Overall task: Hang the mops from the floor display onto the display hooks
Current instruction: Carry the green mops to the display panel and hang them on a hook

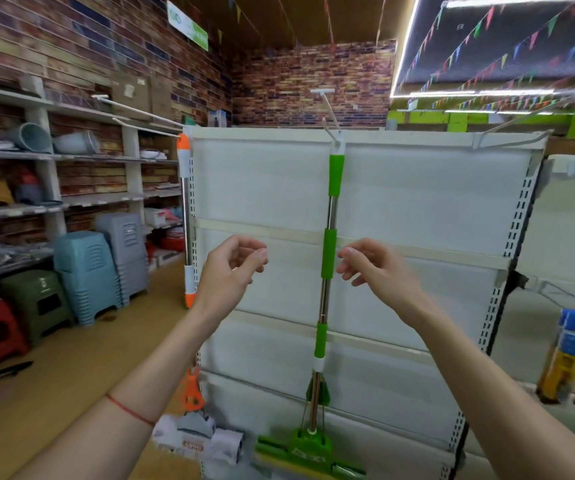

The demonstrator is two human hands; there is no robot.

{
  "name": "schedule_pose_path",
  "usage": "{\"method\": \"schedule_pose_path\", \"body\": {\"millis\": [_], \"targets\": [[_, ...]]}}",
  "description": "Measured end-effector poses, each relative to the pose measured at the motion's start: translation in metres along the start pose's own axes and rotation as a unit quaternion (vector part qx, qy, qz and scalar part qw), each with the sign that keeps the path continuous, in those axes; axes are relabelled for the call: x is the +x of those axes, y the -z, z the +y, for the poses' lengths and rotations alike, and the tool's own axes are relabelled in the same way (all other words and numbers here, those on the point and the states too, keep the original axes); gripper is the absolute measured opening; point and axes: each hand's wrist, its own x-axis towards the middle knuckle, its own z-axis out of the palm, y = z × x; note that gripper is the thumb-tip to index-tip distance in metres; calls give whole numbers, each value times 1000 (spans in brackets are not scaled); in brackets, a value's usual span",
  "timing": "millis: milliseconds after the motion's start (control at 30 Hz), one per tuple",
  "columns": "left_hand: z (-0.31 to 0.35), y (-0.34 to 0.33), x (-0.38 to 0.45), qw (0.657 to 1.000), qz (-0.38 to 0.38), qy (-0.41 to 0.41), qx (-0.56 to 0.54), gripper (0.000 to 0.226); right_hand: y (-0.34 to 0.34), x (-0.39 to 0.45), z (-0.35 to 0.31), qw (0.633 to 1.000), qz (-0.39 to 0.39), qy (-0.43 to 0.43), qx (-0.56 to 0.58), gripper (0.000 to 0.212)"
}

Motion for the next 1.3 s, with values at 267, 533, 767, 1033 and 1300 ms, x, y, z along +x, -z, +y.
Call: {"method": "schedule_pose_path", "body": {"millis": [267, 533, 767, 1033, 1300], "targets": [[-3, 70, -24, 991, 88, 4, 100, 6, -83, 29, -2, 992, -102, 21, 70, 14], [13, 151, -78, 956, 221, 36, 191, 3, -197, 29, -33, 956, -244, 78, 140, 15], [25, 224, -138, 917, 304, 64, 251, 5, -298, 14, -72, 913, -337, 141, 182, 17], [45, 332, -191, 844, 429, 76, 312, 7, -434, -9, -143, 853, -422, 209, 227, 15], [31, 419, -201, 824, 448, 105, 330, 8, -538, -5, -178, 837, -447, 205, 241, 16]]}}
